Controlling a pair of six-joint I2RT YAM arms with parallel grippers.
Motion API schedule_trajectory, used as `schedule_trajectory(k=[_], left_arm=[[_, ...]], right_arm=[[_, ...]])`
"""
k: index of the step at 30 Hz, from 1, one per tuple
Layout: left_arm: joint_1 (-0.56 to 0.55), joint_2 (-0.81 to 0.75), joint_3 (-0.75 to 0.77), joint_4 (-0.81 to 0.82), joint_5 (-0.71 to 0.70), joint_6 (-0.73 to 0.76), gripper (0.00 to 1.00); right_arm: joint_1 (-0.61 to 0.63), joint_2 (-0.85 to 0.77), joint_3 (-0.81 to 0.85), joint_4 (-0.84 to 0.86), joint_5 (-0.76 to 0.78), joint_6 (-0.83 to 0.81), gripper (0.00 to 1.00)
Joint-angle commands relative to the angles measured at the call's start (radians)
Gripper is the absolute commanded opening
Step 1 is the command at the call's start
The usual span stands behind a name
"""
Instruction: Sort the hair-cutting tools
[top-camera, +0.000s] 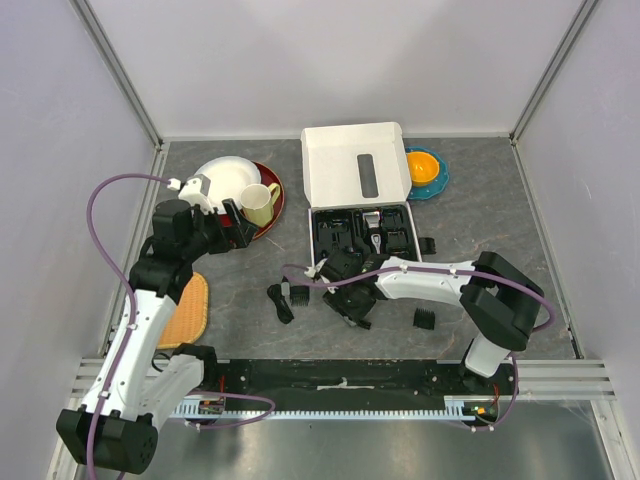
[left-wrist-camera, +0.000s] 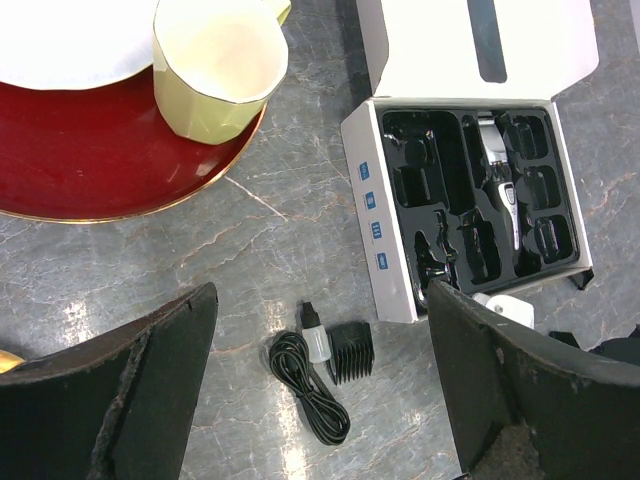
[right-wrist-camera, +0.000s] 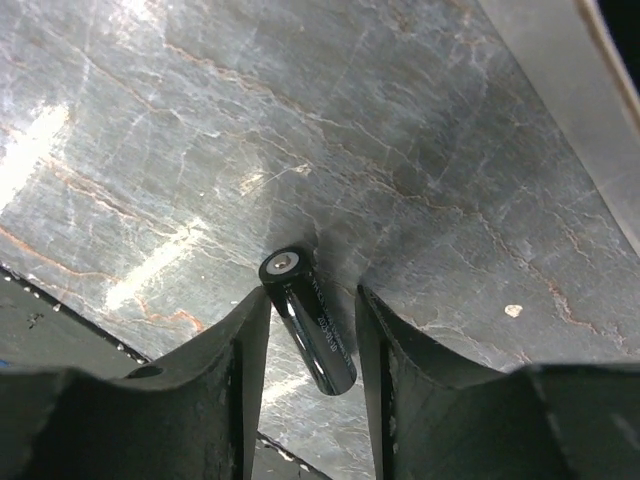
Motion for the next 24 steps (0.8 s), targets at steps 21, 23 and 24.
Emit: schedule_trajectory(k=[21,23,24], left_arm=[[0.006,0.030,0.029,0.029,-0.006,0.028,0.91],[0.004,0.032,0.028,0.032,0.012,0.029,0.91],[0.006,0.030,0.026,0.035,0.018,0.029,0.91]], right_arm=[[-0.169,-0.277,0.255,0.049,0.220,0.200,0.09],[-0.191,-0.290,0.269,0.100,0.277,0.220,0.11],[-0.195,-0.290,0.277,0.121,0.315,0.220,0.11]])
